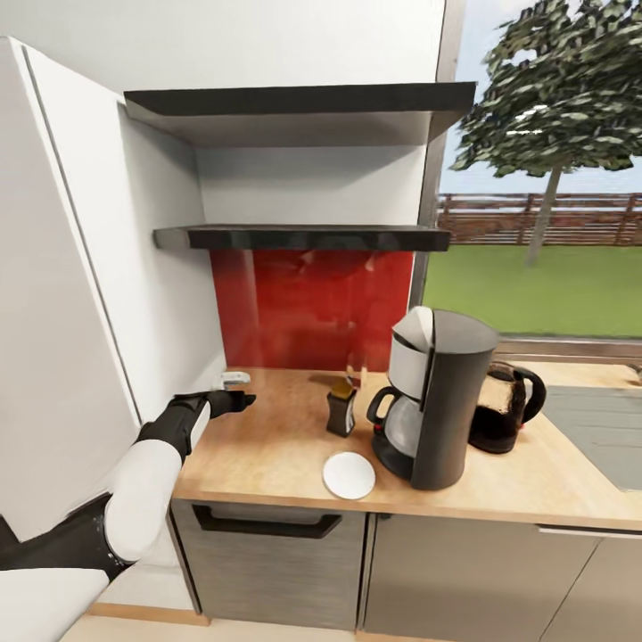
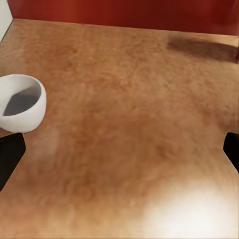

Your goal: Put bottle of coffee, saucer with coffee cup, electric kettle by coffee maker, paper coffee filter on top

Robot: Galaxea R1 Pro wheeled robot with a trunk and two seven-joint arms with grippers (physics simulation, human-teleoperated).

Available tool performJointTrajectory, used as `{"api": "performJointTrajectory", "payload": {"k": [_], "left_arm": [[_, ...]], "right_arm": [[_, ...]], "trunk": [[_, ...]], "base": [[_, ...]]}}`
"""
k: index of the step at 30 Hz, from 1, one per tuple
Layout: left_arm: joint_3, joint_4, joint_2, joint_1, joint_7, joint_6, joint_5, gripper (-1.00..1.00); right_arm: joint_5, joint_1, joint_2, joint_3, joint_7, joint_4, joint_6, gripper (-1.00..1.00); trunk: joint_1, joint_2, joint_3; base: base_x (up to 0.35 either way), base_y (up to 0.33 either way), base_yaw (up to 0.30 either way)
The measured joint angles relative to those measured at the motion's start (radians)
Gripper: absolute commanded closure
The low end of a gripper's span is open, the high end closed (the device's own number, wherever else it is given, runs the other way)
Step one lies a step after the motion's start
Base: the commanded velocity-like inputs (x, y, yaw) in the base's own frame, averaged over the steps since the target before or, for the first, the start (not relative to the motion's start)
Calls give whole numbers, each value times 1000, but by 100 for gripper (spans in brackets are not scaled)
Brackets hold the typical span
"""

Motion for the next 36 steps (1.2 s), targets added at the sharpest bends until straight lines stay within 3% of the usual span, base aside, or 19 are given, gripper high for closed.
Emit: {"api": "performJointTrajectory", "payload": {"k": [8, 17, 28, 36], "left_arm": [[-1, 0, 0, 0, 0, -1, -1, -100], [-2, 0, 0, 3, 43, -6, 1, -100], [-2, 2, 0, 3, 46, -7, 2, -100], [-2, 4, 1, 5, 45, -11, -1, -100]], "right_arm": [[0, 0, -1, 0, 0, 0, 3, -100], [-1, 29, -1, 0, 0, 0, 4, -100], [-2, 33, -1, 0, 0, 1, 4, -100], [-2, 37, -1, 0, 0, 0, 4, -100]], "trunk": [[0, 0, 0], [1, 0, 0], [0, 0, 0], [0, 0, 0]], "base": [[313, 121, 0], [61, 23, 0], [258, 0, 0], [86, 0, 0]]}}
